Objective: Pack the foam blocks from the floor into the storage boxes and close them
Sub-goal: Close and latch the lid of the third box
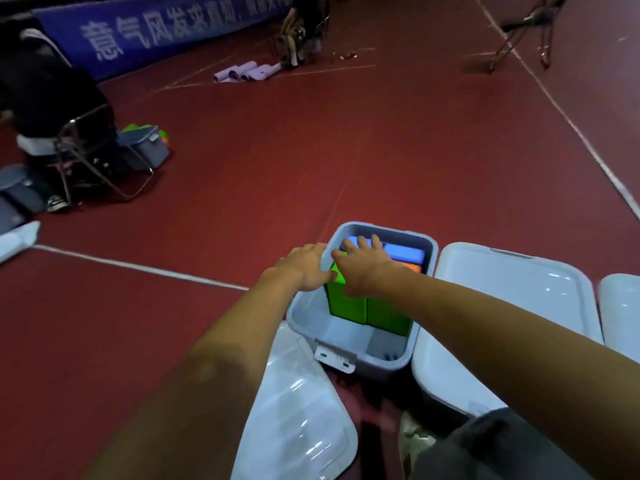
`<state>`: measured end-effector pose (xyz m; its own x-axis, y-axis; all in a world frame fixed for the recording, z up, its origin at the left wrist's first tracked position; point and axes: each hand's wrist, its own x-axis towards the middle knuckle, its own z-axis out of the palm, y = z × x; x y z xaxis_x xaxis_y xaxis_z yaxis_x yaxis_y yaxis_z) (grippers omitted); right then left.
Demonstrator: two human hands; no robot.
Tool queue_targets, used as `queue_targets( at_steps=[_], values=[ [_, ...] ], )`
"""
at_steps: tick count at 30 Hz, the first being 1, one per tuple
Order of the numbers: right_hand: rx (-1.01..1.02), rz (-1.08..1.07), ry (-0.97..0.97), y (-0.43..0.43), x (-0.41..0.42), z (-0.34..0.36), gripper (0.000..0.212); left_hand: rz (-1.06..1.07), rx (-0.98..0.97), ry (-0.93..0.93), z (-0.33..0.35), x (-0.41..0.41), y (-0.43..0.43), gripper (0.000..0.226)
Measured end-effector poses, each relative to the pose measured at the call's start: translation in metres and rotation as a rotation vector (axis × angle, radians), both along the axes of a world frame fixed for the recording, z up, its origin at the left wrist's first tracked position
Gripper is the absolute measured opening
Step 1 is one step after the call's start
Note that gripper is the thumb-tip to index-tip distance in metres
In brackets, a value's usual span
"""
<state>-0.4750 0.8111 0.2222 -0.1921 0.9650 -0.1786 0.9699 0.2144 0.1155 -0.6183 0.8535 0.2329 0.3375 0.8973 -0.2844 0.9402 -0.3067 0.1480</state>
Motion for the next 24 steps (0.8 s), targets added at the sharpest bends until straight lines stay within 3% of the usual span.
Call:
queue_targets(
  at_steps=[4,9,11,16,20,24],
  values=[
    [-0.107,0.052,0.017,0.013,-0.053,-0.048,0.078,0.241,-0.155,-0.004,-0.055,-0.06,-0.001,0.085],
    [-0.214,0.124,0.129,0.017,-0.104,-0.113,0.068,0.37,-0.296,0.138,-0.152,-0.132,-0.035,0.085],
    [-0.252,0.126,0.182,0.01,-0.114,-0.137,0.062,0.354,-0.342,0.221,-0.167,-0.131,-0.049,0.08],
    [-0.397,0.104,0.306,-0.008,-0.133,-0.211,0.059,0.291,-0.387,0.188,-0.206,-0.1,-0.062,0.069],
    [-0.471,0.072,0.302,-0.036,-0.125,-0.268,0.067,0.248,-0.436,0.225,-0.253,-0.104,-0.082,0.079],
    [-0.517,0.083,0.295,-0.067,-0.106,-0.319,0.056,0.311,-0.539,0.174,-0.293,-0.103,-0.091,0.082]
  ],
)
